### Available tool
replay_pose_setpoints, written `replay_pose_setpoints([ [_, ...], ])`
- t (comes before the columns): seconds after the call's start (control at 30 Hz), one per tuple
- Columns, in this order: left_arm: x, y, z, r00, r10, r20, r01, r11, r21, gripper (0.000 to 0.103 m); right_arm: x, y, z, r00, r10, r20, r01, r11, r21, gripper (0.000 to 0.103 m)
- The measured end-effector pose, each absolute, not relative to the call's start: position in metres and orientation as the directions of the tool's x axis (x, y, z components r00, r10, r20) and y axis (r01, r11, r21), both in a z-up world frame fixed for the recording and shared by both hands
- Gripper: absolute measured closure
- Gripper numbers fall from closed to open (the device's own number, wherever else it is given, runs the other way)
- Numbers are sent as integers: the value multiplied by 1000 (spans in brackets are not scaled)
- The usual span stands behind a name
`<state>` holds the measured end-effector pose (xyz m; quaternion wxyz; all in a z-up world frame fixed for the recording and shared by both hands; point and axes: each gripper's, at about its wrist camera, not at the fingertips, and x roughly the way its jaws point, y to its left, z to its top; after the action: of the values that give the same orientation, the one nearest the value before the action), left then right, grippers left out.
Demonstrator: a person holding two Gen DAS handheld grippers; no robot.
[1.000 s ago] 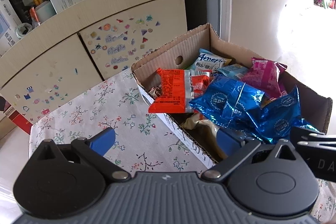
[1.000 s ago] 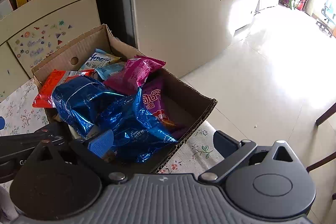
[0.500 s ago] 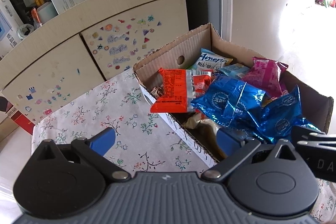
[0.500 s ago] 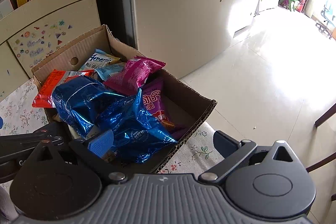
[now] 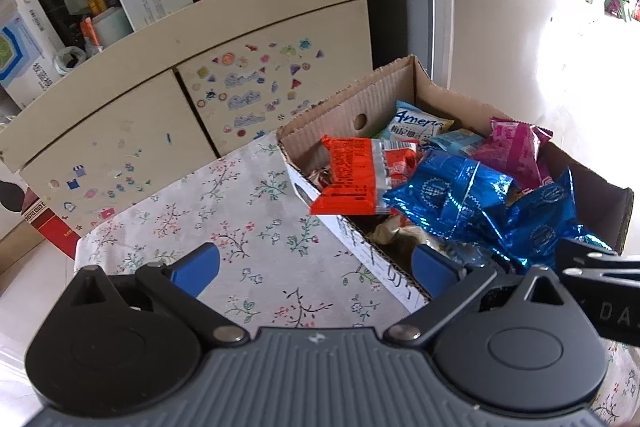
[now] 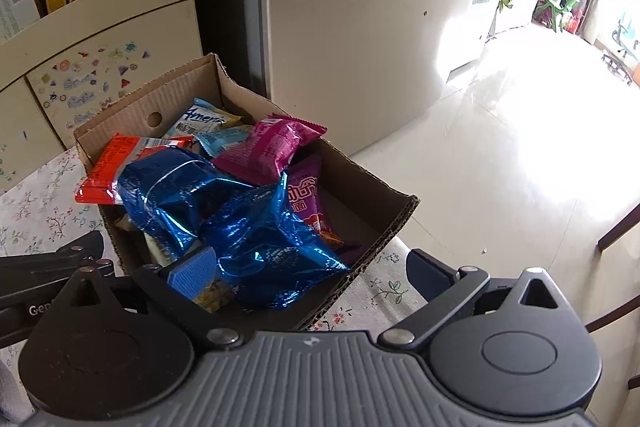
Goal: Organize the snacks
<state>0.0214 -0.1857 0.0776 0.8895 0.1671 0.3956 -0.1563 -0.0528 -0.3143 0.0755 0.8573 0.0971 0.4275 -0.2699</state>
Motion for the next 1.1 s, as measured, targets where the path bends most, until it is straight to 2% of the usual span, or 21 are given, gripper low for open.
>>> replay_pose_setpoints([
  [0.47,11,-142,94,669,-105,-736,354,916,191,1,-55,-277,89,533,-371,-760,480,872,-89,0],
  [1.1,-19,-48,103,676,27,-737,179,963,200,1,-63,-205,89,628,-217,-747,274,961,-49,0],
])
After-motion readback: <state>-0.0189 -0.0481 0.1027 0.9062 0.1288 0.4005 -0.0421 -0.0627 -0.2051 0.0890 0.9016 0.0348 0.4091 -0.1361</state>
